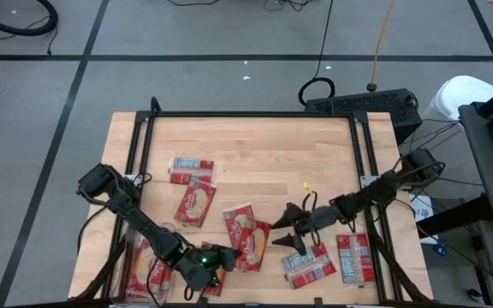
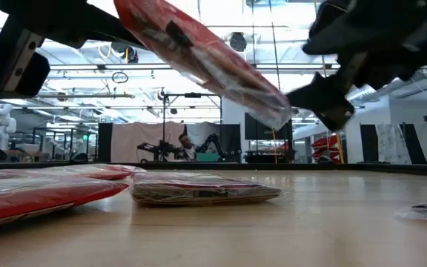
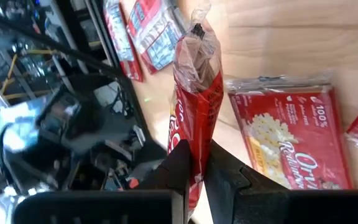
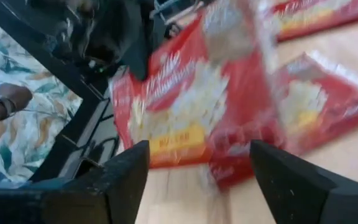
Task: Sort popcorn bags into baskets
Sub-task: Put the popcorn bag into the transparent bin
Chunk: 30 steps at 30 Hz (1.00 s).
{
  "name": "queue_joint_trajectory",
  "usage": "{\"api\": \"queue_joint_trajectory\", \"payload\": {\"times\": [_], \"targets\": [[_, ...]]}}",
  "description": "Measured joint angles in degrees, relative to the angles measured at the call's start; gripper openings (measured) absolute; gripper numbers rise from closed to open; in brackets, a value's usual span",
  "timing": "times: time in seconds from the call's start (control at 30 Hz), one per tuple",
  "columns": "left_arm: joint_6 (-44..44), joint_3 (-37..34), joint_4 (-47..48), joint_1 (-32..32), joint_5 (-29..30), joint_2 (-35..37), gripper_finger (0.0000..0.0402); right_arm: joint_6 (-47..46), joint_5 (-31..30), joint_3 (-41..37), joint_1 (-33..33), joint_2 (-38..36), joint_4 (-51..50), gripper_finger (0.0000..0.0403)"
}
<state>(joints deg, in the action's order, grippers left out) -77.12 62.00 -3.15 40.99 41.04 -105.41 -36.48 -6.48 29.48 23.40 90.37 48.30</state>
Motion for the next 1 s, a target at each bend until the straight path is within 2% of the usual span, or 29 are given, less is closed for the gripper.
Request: {"api": "queue_joint_trajectory", "payload": {"times": [0.17,0.27,0.33,0.6,0.77,0.9,1.0], "targets": [[-2.3,0.0,0.0,0.3,-1.7,0.0,0.0035,5.7,5.0,3.9,-4.2,-4.7,-10.5,0.0292],[-2.5,0.0,-0.3,0.4,-2.8,0.0,0.0035,9.4,8.7,7.2,-6.2,-5.6,-18.4,0.0292],[-2.7,0.0,-0.2,0.4,-3.0,0.0,0.0035,10.8,12.1,8.7,-7.2,-5.3,-20.1,0.0293],[-8.0,0.0,-0.5,0.4,-3.0,0.0,0.0035,11.9,16.2,10.8,-10.2,-1.9,-19.8,0.0293],[-9.8,0.0,-0.7,0.3,-2.4,0.0,0.0035,10.8,19.8,10.9,-11.0,1.4,-15.6,0.0285],[-9.3,0.0,-1.5,0.1,-2.1,0.0,0.0035,10.5,24.0,10.9,-11.0,5.1,-9.7,0.0254],[-7.4,0.0,-1.4,0.0,-2.0,0.0,0.0035,10.2,24.8,10.9,-11.0,6.6,-7.5,0.0209]]}}
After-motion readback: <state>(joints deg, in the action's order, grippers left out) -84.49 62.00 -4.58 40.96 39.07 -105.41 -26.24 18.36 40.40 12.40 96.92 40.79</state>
